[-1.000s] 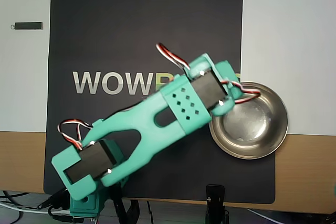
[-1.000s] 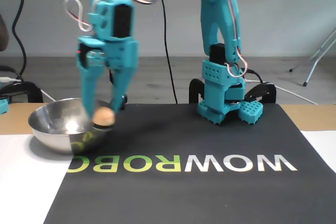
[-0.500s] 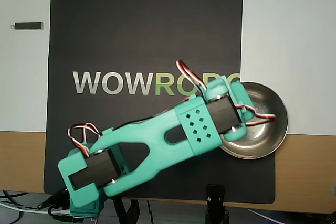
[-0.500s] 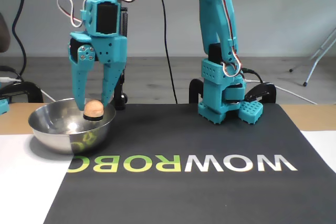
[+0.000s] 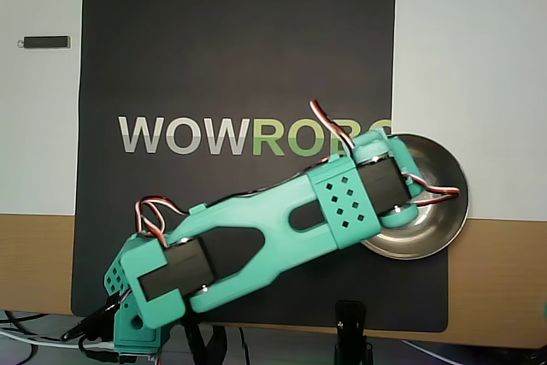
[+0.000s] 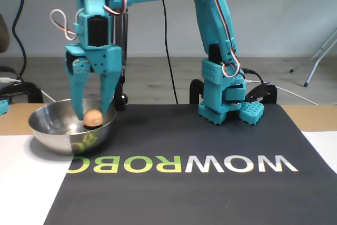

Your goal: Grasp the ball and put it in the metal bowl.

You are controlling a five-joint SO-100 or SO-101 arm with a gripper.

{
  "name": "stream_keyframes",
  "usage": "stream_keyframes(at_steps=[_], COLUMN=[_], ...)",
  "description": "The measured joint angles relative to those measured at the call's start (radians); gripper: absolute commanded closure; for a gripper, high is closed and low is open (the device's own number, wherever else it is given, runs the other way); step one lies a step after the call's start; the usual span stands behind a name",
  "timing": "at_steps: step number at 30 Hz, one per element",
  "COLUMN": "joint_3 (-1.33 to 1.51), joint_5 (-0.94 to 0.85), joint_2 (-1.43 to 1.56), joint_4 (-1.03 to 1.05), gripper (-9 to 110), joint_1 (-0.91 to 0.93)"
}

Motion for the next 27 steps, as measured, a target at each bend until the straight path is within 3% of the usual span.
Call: stream_keyframes(at_steps=[27], joint_3=[-0.081], joint_5=[-0.009], joint_2=[-0.058], joint_4=[0.000], gripper=[72], joint_1=[0.046])
